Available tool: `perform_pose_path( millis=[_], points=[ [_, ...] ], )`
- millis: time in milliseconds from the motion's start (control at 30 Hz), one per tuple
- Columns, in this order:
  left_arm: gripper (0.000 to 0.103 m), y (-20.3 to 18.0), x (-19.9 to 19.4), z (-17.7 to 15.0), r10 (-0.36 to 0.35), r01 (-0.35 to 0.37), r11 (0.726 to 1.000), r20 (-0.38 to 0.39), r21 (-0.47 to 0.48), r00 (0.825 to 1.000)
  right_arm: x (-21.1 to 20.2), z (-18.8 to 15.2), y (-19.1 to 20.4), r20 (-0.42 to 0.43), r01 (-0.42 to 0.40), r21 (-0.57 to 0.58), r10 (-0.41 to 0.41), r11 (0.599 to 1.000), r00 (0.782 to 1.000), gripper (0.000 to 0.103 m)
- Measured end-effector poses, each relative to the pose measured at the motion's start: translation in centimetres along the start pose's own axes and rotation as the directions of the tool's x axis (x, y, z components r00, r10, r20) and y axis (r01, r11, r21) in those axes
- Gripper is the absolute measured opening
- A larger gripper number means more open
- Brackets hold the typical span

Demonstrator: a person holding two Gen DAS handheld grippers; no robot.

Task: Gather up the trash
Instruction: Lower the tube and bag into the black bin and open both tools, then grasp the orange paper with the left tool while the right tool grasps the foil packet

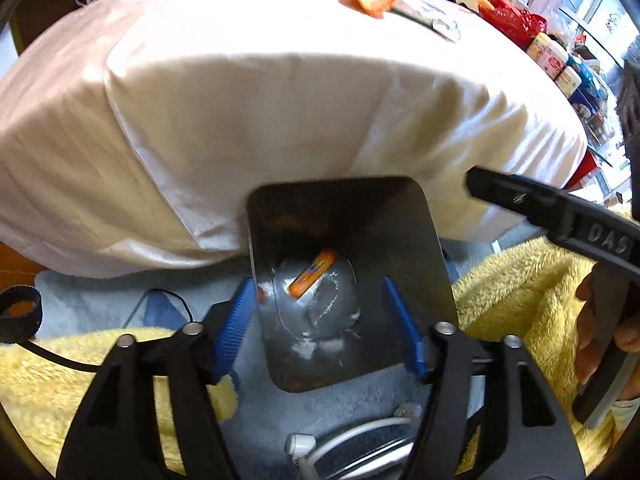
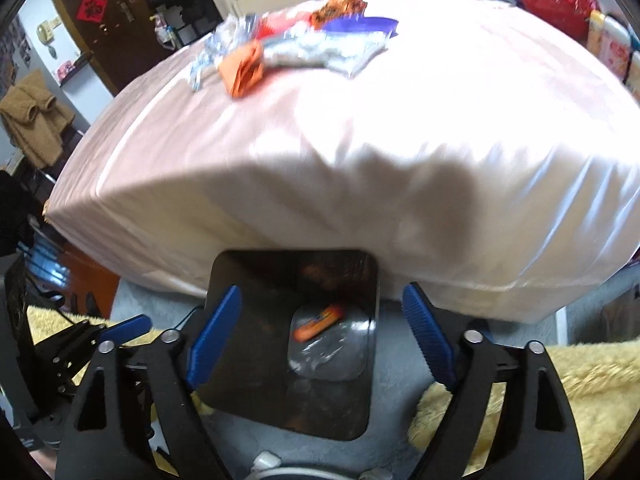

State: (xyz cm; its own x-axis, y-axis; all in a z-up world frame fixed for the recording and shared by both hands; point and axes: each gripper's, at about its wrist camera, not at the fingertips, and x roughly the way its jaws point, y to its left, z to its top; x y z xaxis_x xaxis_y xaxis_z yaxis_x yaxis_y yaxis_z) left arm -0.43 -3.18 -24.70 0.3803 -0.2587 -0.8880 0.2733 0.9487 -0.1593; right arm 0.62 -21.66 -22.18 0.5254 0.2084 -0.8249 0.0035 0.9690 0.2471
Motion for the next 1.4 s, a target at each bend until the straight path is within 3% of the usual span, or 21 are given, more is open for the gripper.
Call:
perform_pose_path(
  millis=[133,400,567,700,833,967,1100,1400],
  points=[
    [0.078,0.1,-2.1,1.9,0.047,-0.048,0.999,0.066,0.006,0.997,-2.0,1.9,-0.4,0.085,0.023,0.005,-0.024,1.000,0.996,0.094],
    [0.083,0.8,-5.2,6.7,0.057,-0.057,0.998,0.169,-0.007,0.984,-2.8,7.3,-2.3,0.141,0.044,0.035,-0.048,0.998,0.989,0.094],
    [0.083,0.6,-5.1,9.1,0.052,-0.052,0.999,0.171,-0.004,0.984,-1.8,10.1,-2.7,0.139,0.052,0.037,-0.057,0.998,0.989,0.093],
    [0.083,-0.1,-4.5,10.8,0.041,-0.044,0.999,0.178,0.014,0.983,0.3,12.0,-2.9,0.103,0.051,0.020,-0.053,0.999,0.993,0.080],
    [0.083,-0.8,-3.6,12.2,0.038,-0.044,0.999,0.176,0.032,0.984,2.1,12.9,-2.6,0.073,0.067,-0.031,-0.065,0.997,0.995,0.079],
    [0.083,-1.2,-2.5,13.6,0.027,-0.033,0.999,0.161,0.033,0.987,3.1,13.8,-2.1,0.076,0.095,-0.088,-0.088,0.992,0.993,0.081],
    [0.083,-1.5,-1.3,14.5,0.011,-0.016,0.999,0.139,0.036,0.990,4.1,14.9,-1.7,0.068,0.104,-0.150,-0.094,0.983,0.993,0.095],
    [0.083,-2.3,0.4,16.6,-0.011,0.004,0.999,0.121,0.052,0.993,5.7,17.5,-1.4,0.055,0.098,-0.212,-0.088,0.972,0.995,0.100]
  ],
)
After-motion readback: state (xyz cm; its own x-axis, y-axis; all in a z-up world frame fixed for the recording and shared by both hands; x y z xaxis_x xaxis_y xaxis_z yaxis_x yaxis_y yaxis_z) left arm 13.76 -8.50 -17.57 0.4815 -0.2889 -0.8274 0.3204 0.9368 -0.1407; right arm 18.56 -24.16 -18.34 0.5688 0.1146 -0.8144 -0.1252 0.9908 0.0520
